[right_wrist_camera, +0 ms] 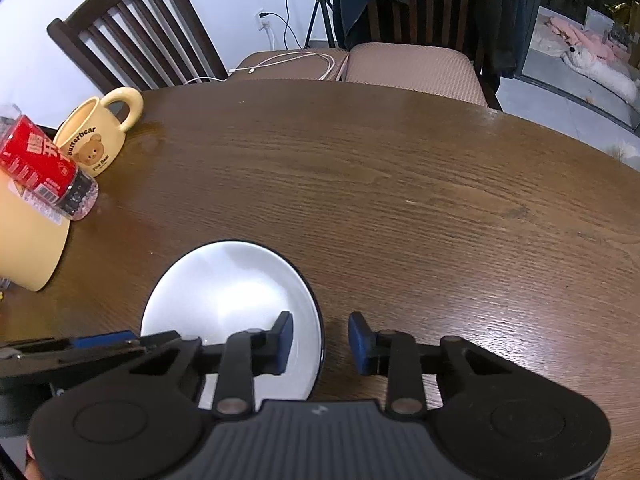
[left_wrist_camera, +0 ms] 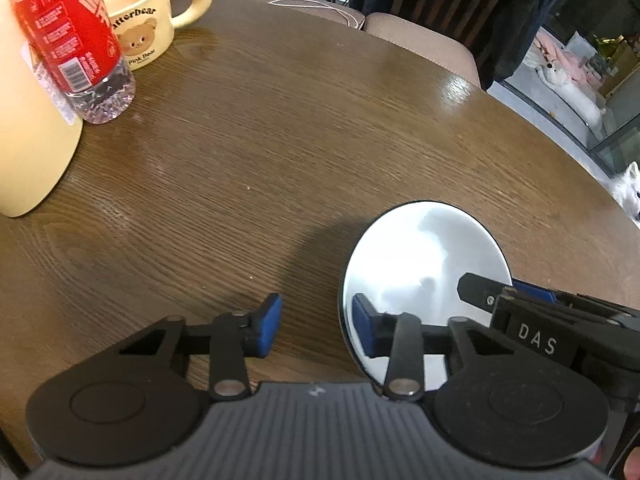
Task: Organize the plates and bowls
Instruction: 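Close both tools on the rim of the second white bowl, then lift and carry the gripped bowl toward the first white bowl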
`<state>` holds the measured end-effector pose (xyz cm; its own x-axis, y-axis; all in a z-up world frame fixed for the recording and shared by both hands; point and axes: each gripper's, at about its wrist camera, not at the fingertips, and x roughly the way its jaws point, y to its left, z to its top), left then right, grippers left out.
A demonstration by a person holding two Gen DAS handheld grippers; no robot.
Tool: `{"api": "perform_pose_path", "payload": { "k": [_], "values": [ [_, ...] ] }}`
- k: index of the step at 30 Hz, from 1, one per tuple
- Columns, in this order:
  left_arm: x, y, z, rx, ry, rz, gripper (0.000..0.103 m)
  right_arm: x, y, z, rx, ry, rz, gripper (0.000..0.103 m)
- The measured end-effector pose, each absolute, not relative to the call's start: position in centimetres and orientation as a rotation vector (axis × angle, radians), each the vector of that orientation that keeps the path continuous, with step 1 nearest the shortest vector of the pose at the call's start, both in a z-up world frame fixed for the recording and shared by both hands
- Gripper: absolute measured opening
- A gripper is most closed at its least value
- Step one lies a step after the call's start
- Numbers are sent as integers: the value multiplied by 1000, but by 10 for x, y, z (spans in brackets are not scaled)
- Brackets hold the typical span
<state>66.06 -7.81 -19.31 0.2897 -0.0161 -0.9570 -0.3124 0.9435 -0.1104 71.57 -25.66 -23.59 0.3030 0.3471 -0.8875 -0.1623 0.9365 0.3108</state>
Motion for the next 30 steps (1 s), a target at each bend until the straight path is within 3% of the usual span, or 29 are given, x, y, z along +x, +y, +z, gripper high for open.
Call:
{"api": "perform_pose_path", "payload": {
  "k": [4, 18, 30],
  "values": [
    [661, -80, -196, -310, 1271, 198, 28, 717, -257, -240, 188, 1226, 337, 21],
    [666, -87, -200, -302, 1259, 160, 8, 715, -259, -245, 227, 1216, 360, 7],
    [664, -91, -197, -269, 1253, 162, 8, 707, -259, -244, 220, 1195, 347, 7]
  ]
}}
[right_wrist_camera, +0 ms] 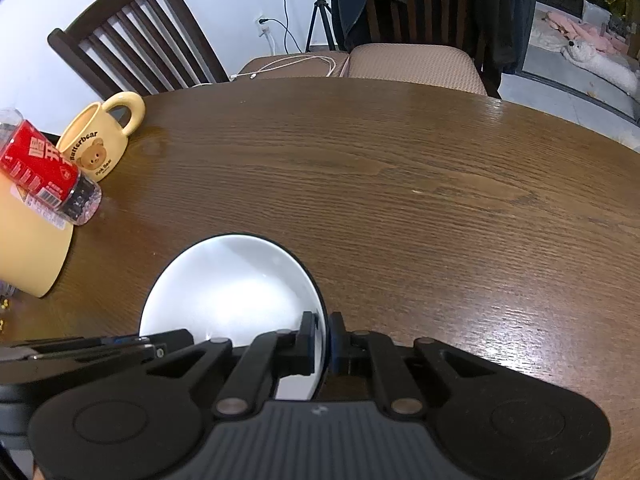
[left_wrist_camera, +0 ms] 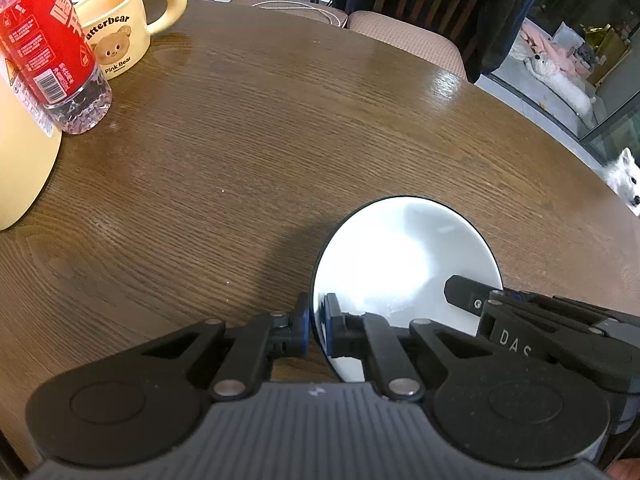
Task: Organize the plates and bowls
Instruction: 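Lift and carry the gripped bowl toward the first white bowl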
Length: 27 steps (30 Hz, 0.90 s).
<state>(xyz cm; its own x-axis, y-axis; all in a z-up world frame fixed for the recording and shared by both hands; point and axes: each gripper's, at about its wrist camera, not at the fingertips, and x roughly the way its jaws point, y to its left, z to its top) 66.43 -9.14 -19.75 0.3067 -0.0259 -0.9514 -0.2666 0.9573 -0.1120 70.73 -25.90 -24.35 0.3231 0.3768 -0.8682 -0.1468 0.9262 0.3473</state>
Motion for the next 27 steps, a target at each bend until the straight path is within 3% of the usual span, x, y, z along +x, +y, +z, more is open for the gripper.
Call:
{"api": "perform_pose_path", "payload": {
  "k": [27],
  "values": [
    [650, -89, -182, -238, 1223, 170, 8, 693, -257, -229, 223, 1159, 358, 6]
  ]
}}
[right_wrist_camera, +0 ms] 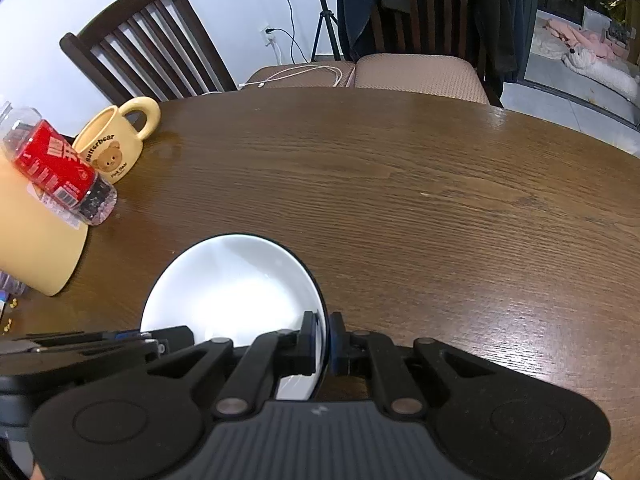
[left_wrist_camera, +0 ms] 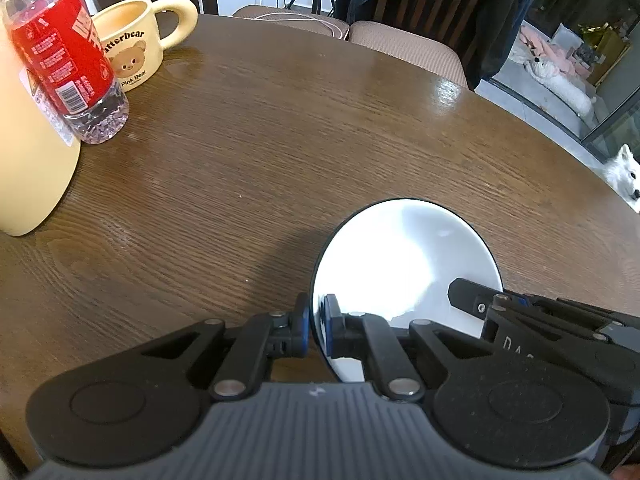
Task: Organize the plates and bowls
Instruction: 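Lift and carry the gripped bowl toward the first white bowl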
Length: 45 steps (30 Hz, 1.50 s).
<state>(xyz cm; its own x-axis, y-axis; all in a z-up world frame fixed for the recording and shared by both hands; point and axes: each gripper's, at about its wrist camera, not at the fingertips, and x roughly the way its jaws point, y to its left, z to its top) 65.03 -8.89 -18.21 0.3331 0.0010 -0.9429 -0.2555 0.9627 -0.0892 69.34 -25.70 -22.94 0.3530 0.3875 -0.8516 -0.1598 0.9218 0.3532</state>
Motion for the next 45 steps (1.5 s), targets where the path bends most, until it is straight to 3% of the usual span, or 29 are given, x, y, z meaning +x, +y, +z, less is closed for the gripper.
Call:
{"api": "perform_pose_path", "payload": {
  "k": [45],
  "values": [
    [601, -76, -155, -210, 1172, 155, 8, 645, -247, -194, 235, 1116, 369, 7]
  ]
}}
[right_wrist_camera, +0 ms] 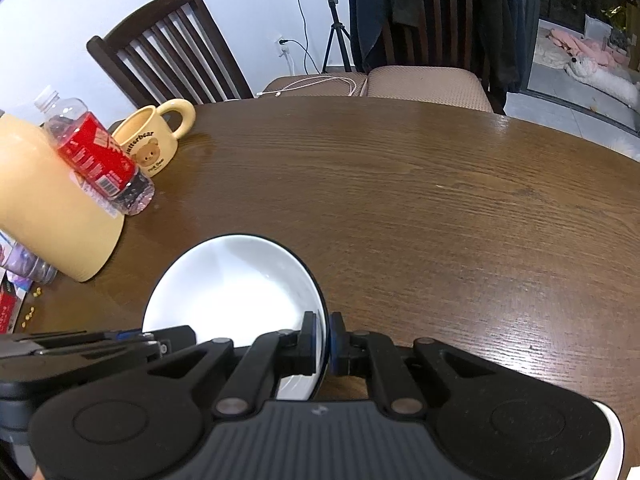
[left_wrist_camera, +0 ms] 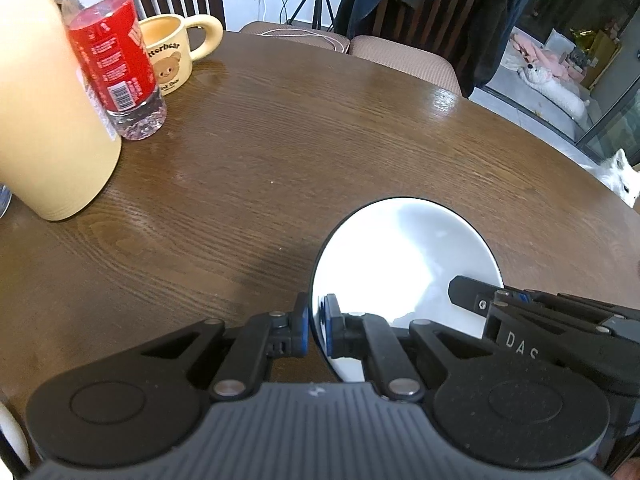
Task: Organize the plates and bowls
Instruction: 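Lift and carry the gripped bowl toward the first white bowl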
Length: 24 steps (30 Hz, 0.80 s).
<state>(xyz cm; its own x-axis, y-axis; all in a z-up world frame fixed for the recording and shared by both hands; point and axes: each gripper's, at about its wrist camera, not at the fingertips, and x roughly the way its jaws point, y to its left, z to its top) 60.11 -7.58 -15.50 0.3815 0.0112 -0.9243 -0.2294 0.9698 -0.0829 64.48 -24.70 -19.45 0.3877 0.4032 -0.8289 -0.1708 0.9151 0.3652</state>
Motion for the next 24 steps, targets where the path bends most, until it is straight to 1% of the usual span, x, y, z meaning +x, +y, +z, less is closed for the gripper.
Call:
{"api": "perform_pose_path", "payload": {
  "k": [24],
  "values": [
    [541, -58, -122, -224, 1127, 185, 8, 590, -232, -157, 214, 1077, 409, 7]
  ]
}}
